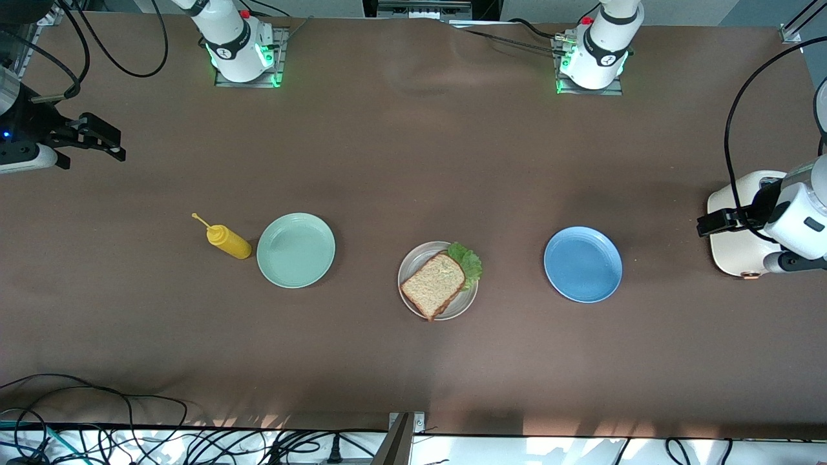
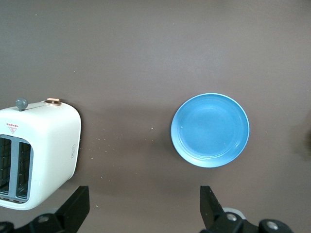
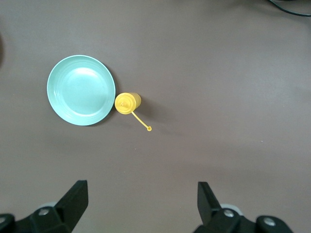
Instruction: Make sandwich on beige plate with both arms
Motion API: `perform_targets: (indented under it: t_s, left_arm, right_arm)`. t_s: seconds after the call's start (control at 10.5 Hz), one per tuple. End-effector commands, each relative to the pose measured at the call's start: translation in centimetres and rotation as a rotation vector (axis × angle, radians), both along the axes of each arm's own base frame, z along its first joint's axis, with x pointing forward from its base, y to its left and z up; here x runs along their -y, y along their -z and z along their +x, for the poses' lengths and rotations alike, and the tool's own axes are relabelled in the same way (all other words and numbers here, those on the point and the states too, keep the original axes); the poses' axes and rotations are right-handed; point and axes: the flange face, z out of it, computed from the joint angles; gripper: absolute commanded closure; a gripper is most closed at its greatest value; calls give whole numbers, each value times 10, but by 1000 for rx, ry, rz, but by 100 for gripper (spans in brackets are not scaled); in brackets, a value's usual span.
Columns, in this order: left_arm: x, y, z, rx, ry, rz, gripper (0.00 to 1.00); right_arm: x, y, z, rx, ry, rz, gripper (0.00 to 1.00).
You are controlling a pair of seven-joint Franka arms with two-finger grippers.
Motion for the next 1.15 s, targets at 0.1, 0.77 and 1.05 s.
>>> perform_targets:
  t_s: [0.1, 0.77, 1.05]
  left_arm:
    - [-12, -7, -5, -5, -20, -93, 0]
    - [-5, -26, -15, 23, -33, -99, 0]
    - [-3, -27, -17, 23, -30, -103, 0]
  right_arm:
    - [-2, -2, 4, -12, -4, -9, 0]
    - [-3, 5, 7, -23, -6, -15, 0]
    - [-2, 2, 7, -20, -5, -14, 0]
